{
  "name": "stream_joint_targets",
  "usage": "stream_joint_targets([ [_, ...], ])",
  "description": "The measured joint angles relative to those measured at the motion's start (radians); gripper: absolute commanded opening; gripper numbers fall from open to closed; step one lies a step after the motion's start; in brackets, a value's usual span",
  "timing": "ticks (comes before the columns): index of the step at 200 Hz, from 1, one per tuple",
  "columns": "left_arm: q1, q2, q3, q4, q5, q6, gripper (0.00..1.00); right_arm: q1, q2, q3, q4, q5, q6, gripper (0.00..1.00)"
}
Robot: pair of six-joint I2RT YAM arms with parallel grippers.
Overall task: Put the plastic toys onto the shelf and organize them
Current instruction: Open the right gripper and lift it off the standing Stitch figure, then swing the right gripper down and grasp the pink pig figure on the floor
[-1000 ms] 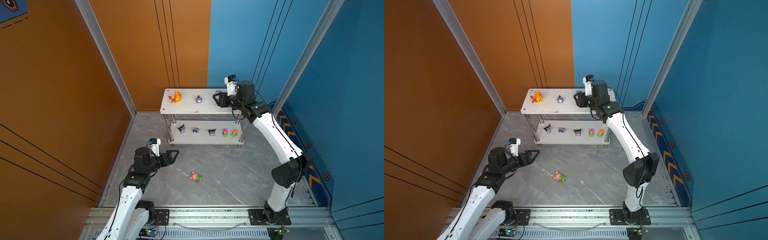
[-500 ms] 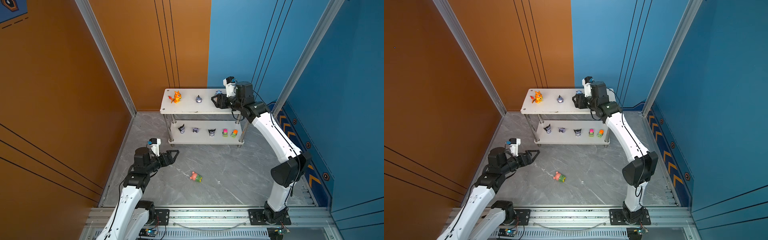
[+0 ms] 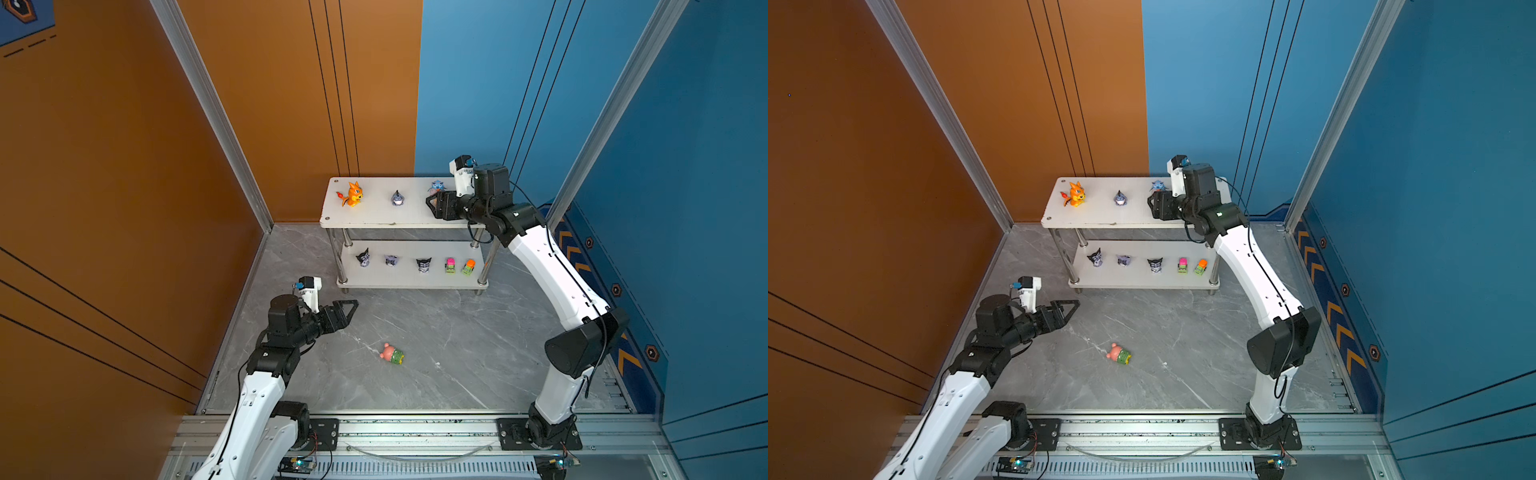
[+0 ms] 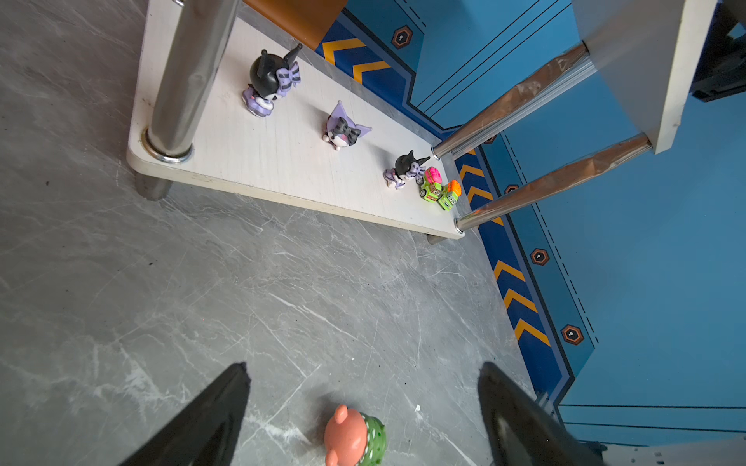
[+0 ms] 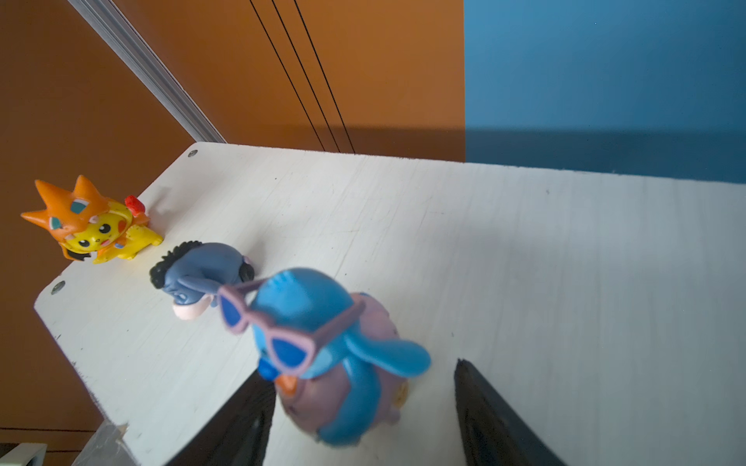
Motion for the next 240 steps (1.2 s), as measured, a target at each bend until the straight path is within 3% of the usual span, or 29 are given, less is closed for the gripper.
stream_joint_targets([
  [71,0.001,0.000,0.000,0.000,0.003,0.000,0.90,0.023,-0.077,-0.033,-0.087,-0.038,-0.046,0.73],
  [142,0.001,-0.004,0.002,-0.002,0.003,0.000,0.90,0.074,-0.543,-0.340,-0.201,0.039,-0.106,0.73],
  [168,0.001,-0.004,0.004,-0.009,0.003,0.000,0.91,0.131,-0.650,-0.420,-0.257,0.034,-0.126,0.72],
  [199,0.000,-0.007,0.008,-0.019,0.003,0.000,0.94,0.281,-0.639,-0.574,-0.287,0.069,-0.132,0.72],
  [240,-0.004,-0.039,0.025,-0.078,0.003,0.001,0.99,0.418,-0.481,-0.766,-0.272,0.104,-0.131,0.73],
])
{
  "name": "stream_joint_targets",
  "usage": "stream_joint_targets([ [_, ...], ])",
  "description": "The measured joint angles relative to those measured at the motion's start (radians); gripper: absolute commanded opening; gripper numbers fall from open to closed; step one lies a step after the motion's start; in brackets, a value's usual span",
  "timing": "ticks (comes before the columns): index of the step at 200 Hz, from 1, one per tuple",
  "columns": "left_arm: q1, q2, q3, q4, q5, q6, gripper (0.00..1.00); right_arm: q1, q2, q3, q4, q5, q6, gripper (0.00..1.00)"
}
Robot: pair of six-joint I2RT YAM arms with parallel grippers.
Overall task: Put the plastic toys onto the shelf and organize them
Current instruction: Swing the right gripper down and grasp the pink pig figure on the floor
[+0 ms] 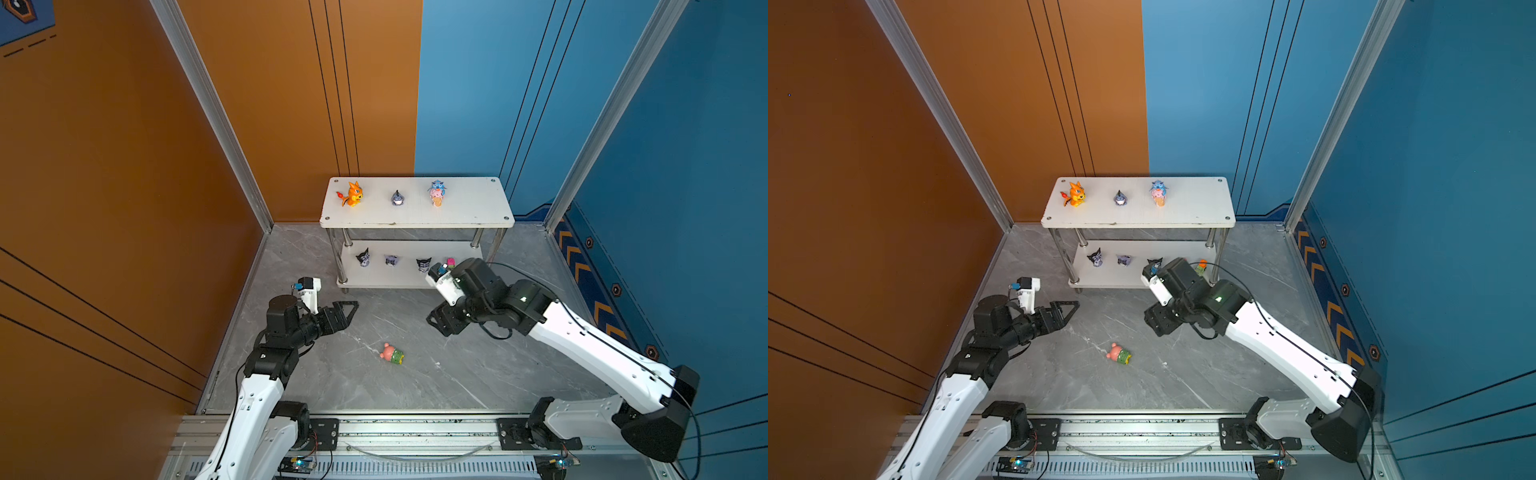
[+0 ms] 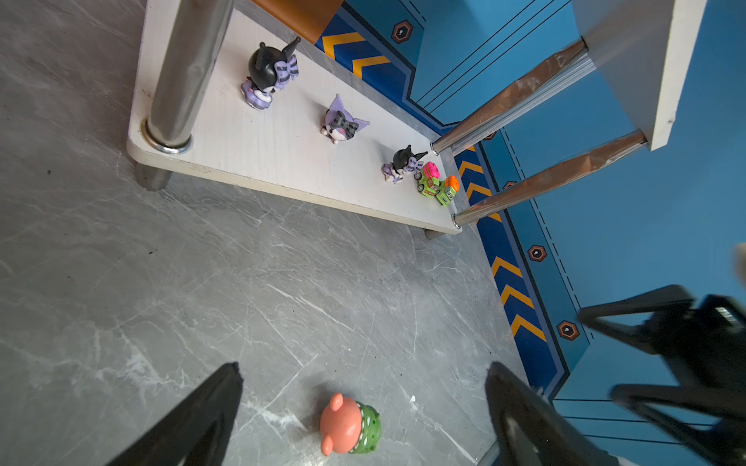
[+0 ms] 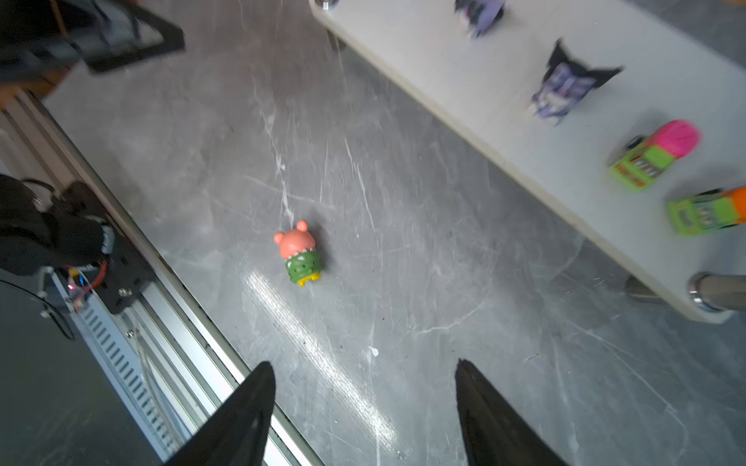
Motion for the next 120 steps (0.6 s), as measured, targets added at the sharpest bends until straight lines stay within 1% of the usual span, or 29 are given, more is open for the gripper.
stream_joint_targets([
  [11,-0.003,-0.013,0.002,-0.012,0.000,-0.001,0.98,0.020,0.034,-0.021,0.012,0.002,0.000,0.74],
  [39,-0.004,-0.028,0.003,-0.043,0.000,-0.001,0.98,0.056,0.117,-0.050,0.060,0.002,-0.001,0.75],
  [79,-0.004,-0.056,0.003,-0.084,-0.008,0.000,0.98,0.094,0.283,-0.071,0.090,0.001,-0.039,0.76],
  [104,-0.004,-0.070,0.002,-0.108,-0.019,-0.001,0.98,0.119,0.347,-0.063,0.093,-0.002,-0.069,0.76],
  [120,-0.004,-0.071,0.002,-0.119,-0.034,0.000,0.98,0.138,0.407,-0.014,0.084,0.005,-0.092,0.76],
])
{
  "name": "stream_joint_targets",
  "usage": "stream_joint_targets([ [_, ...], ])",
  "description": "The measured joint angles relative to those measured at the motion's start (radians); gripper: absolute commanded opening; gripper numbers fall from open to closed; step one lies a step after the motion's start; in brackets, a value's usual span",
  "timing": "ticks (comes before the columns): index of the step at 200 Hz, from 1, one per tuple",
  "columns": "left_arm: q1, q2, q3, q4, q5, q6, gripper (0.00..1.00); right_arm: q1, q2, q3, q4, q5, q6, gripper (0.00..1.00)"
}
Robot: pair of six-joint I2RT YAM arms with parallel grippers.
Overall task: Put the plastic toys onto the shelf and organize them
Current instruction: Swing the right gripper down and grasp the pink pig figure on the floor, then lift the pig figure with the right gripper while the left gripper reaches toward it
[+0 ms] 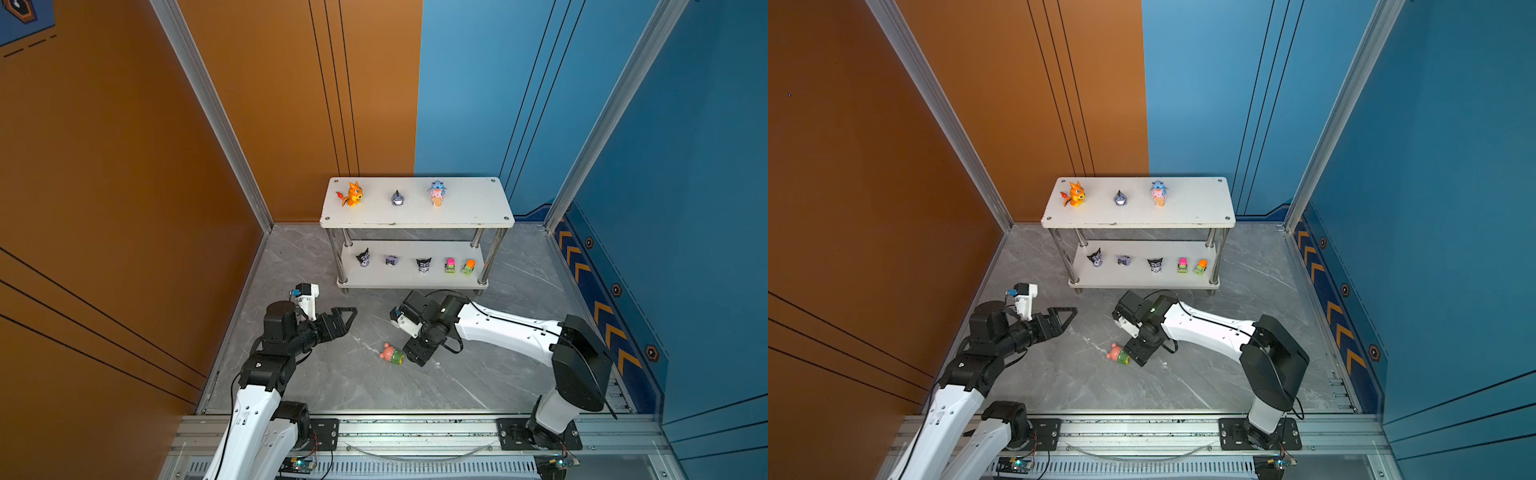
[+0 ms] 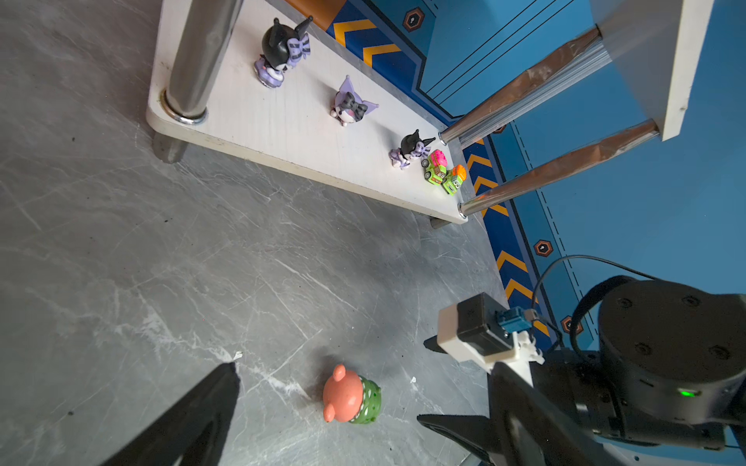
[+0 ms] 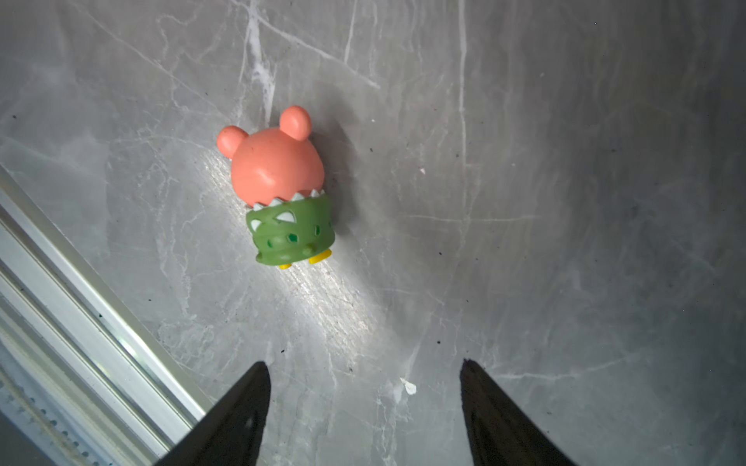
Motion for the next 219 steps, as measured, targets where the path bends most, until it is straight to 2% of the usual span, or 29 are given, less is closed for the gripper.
stream_joint_targets([
  [65,0.004,-0.003,-0.014,-0.045,-0.097,-0.007,0.98,0.080,0.210,0.251,-0.062,0.049,-0.096,0.72],
  [147,0.041,-0.024,-0.035,-0.055,-0.124,-0.019,0.98,0.097,0.350,0.327,-0.122,0.047,-0.136,0.62],
  [185,0.054,-0.024,-0.041,-0.051,-0.123,-0.019,0.98,0.100,0.397,0.355,-0.129,0.044,-0.148,0.43],
  [219,0.054,-0.028,-0.048,-0.049,-0.112,-0.019,0.99,0.074,0.373,0.322,-0.107,-0.007,-0.151,0.34],
])
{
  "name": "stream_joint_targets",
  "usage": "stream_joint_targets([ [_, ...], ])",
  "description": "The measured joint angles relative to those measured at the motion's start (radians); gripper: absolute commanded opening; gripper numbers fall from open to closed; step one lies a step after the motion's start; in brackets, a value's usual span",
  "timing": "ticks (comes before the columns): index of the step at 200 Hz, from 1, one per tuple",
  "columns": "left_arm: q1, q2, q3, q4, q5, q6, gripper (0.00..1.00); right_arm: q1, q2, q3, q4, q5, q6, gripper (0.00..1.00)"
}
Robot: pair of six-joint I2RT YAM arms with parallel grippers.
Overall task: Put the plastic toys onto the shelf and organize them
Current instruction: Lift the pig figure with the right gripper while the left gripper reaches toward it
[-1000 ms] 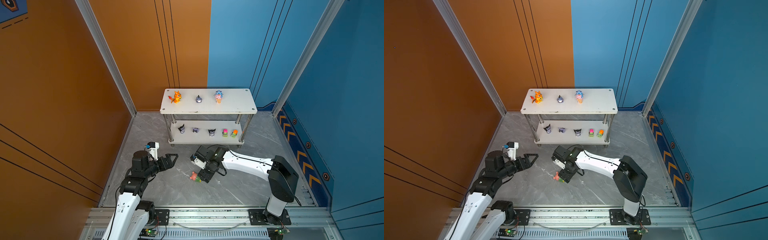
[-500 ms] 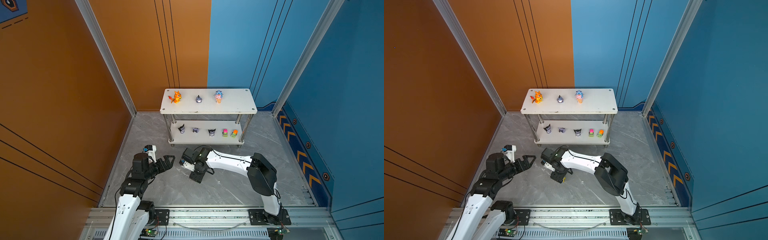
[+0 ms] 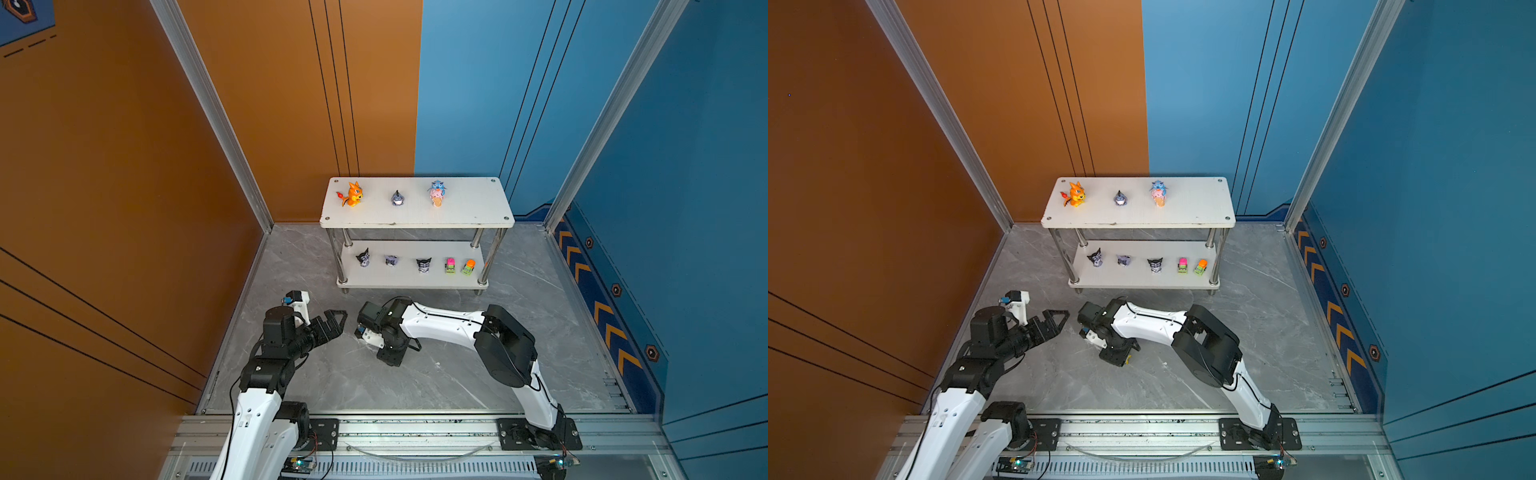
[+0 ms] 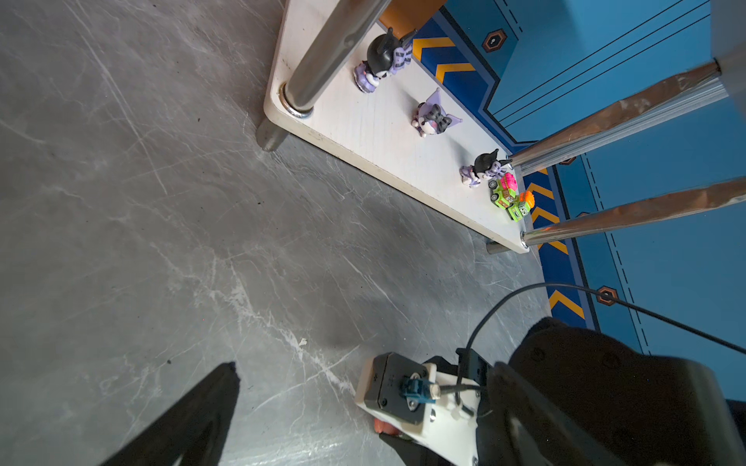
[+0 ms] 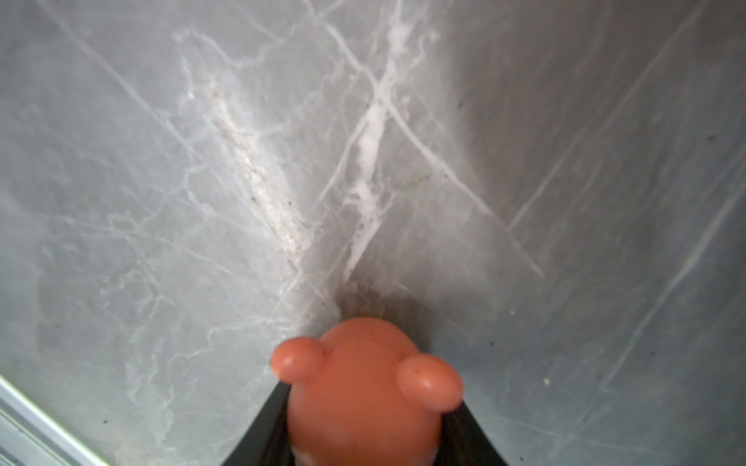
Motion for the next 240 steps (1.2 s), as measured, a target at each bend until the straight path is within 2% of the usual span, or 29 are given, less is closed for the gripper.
stream_joint_targets([
  [34,0.000,-0.030,-0.025,0.040,0.023,-0.008,1.00,-0.145,-0.222,-0.220,0.079,-0.178,-0.002,0.33],
  [69,-0.039,-0.025,-0.071,0.152,0.084,-0.045,0.95,-0.307,-0.523,-0.388,0.188,-0.475,-0.019,0.35],
  [97,-0.193,0.015,-0.067,0.270,0.135,-0.044,0.90,-0.352,-0.603,-0.420,0.236,-0.752,-0.056,0.33],
  [121,-0.377,0.021,-0.047,0.361,0.156,0.011,0.90,-0.401,-0.602,-0.435,0.249,-0.985,-0.099,0.32],
  [141,-0.481,-0.004,-0.043,0.439,0.154,0.068,0.88,-0.437,-0.602,-0.431,0.221,-1.142,-0.169,0.32],
  [147,-0.496,-0.003,-0.043,0.465,0.155,0.078,0.82,-0.443,-0.602,-0.428,0.205,-1.171,-0.188,0.32],
  [164,-0.508,0.017,-0.041,0.541,0.159,0.096,0.80,-0.455,-0.602,-0.418,0.161,-1.231,-0.234,0.32],
  [197,-0.573,0.115,-0.033,0.628,0.164,0.138,0.80,-0.457,-0.602,-0.415,0.116,-1.289,-0.278,0.30],
  [240,-0.655,0.139,0.006,0.635,0.186,0.262,0.85,-0.457,-0.602,-0.411,0.080,-1.337,-0.299,0.29],
])
